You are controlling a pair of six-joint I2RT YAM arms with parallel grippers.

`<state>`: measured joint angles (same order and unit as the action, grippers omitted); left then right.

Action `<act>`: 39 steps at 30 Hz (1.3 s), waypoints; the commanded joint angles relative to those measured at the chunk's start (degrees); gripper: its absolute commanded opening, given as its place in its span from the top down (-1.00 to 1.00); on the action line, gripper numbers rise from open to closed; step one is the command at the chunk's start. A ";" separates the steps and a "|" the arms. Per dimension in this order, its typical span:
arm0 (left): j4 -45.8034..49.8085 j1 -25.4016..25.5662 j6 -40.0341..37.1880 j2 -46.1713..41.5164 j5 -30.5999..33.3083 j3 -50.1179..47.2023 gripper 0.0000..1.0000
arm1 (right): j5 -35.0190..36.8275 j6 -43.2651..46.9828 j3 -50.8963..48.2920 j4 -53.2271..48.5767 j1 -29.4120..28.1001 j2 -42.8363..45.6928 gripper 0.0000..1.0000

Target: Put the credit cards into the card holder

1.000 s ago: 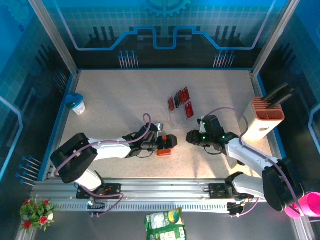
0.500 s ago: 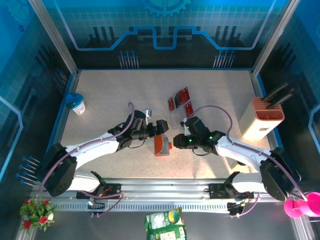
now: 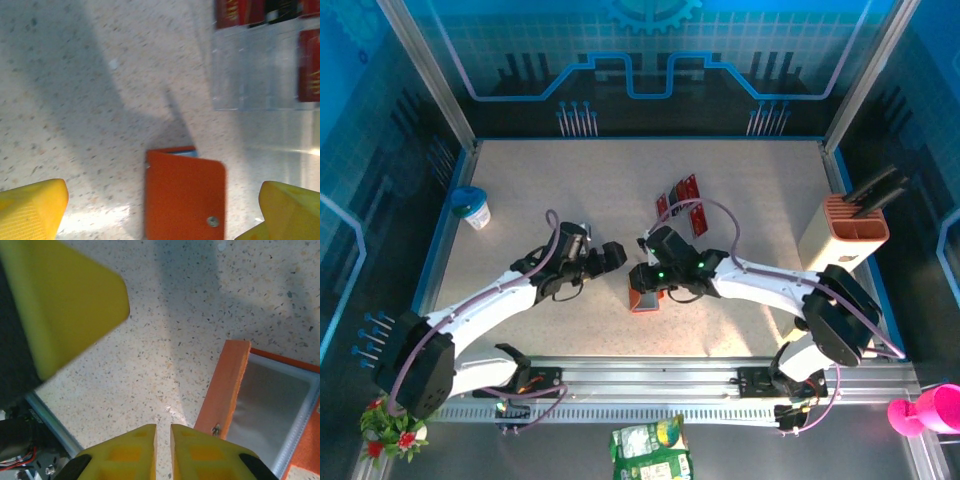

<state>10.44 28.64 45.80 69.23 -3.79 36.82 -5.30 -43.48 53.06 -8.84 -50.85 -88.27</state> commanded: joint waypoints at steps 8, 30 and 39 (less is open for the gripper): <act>4.98 -0.27 -7.37 3.88 -0.14 0.94 -0.99 | 2.03 -1.04 -7.34 2.13 2.09 0.38 0.82; 1.24 8.53 -9.86 13.52 0.01 2.66 -0.98 | 0.59 -4.11 -13.70 8.30 2.83 -2.79 0.93; -1.05 10.26 -9.83 15.63 0.89 1.48 -0.99 | 0.47 -4.33 -14.03 8.52 2.80 -2.49 0.94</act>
<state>10.31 38.37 37.08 83.68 -4.12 38.96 -4.75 -47.18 40.05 0.10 -48.58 -90.35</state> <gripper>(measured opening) 0.992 0.059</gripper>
